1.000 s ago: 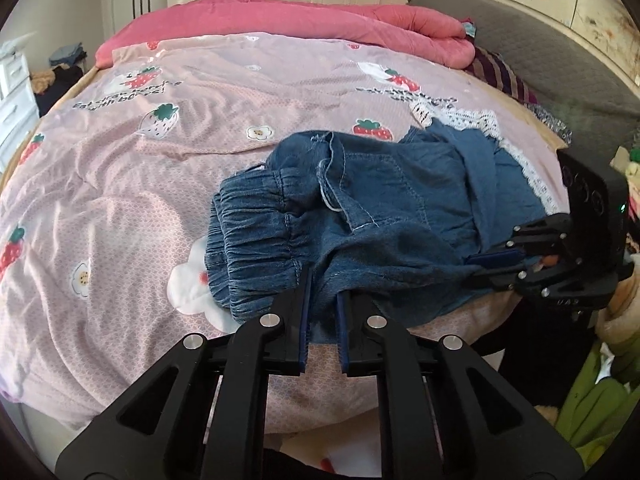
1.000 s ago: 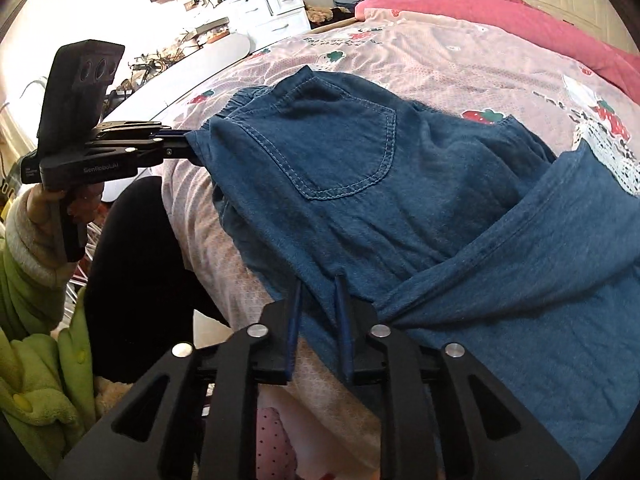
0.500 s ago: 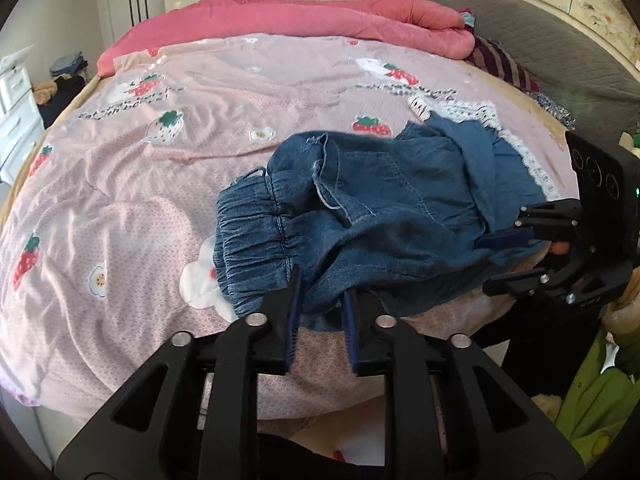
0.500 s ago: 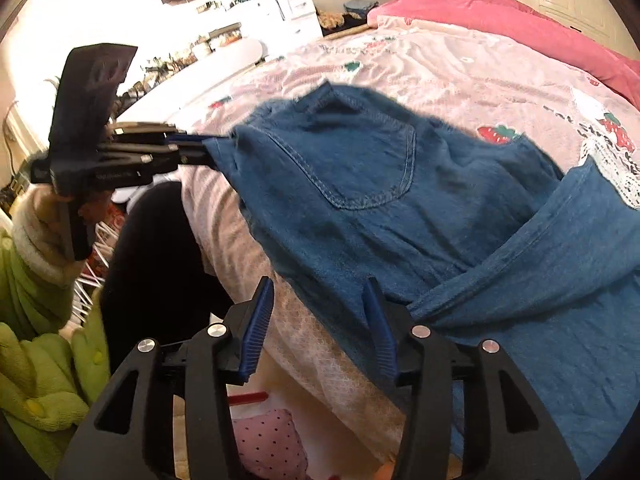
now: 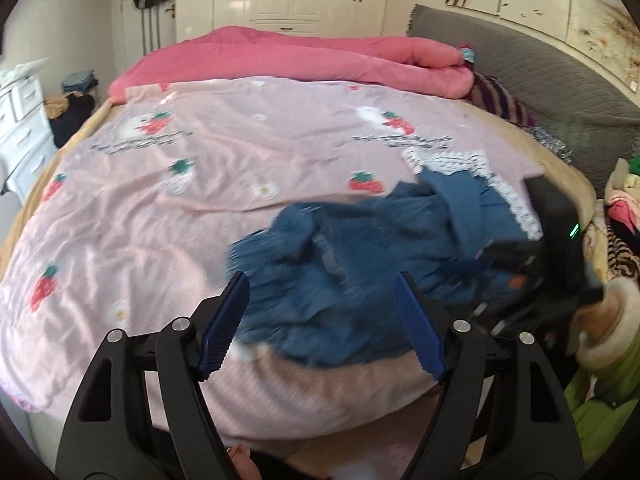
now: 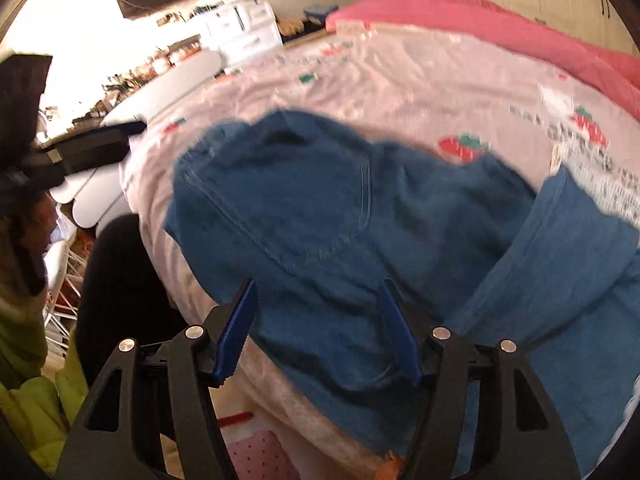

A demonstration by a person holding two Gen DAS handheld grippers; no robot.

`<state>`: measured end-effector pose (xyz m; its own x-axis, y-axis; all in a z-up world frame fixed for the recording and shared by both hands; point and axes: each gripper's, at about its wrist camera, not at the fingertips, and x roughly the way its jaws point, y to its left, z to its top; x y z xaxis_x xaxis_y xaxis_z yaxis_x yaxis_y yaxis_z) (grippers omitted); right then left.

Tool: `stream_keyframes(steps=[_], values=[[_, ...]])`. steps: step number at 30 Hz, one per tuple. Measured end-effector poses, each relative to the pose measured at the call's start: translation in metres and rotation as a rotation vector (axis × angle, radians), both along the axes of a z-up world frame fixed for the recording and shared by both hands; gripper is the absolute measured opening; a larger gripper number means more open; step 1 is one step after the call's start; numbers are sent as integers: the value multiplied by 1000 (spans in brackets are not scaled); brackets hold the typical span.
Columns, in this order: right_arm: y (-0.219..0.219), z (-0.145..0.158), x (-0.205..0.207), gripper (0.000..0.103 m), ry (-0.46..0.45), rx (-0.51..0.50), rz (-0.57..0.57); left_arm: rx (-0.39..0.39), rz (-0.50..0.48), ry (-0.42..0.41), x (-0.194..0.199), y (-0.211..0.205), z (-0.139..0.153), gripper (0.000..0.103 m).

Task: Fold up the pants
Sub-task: 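Grasp the lace-trimmed hem with the right gripper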

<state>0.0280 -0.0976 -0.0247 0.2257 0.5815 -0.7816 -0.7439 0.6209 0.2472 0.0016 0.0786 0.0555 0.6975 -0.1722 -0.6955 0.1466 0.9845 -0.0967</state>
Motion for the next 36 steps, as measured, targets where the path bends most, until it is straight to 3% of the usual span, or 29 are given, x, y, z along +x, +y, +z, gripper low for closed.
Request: stream_keyframes(steps=[5, 11, 14, 17, 19, 23, 28, 31, 36], values=[[-15, 2, -7, 66, 22, 34, -9, -10, -71, 54, 30, -37, -25, 67], [-41, 18, -12, 72, 13, 64, -45, 30, -29, 171, 51, -39, -78, 70], [-54, 30, -8, 77, -3, 99, -77, 53, -25, 173, 50, -38, -96, 70], [-68, 46, 3, 80, -50, 113, -129, 81, -25, 165, 47, -43, -93, 71], [-82, 55, 15, 84, -83, 108, -181, 41, -22, 174, 46, -42, -82, 72], [-106, 65, 52, 87, -135, 73, -299, -26, -84, 90, 40, -54, -44, 80], [-122, 67, 116, 89, -150, -8, -419, -53, -127, 101, 57, -74, -39, 82], [-117, 65, 156, 90, -146, -60, -419, -71, -156, 114, 67, -88, -42, 82], [-84, 50, 199, 90, -151, -174, -346, -28, -153, 69, 66, -98, -37, 84]])
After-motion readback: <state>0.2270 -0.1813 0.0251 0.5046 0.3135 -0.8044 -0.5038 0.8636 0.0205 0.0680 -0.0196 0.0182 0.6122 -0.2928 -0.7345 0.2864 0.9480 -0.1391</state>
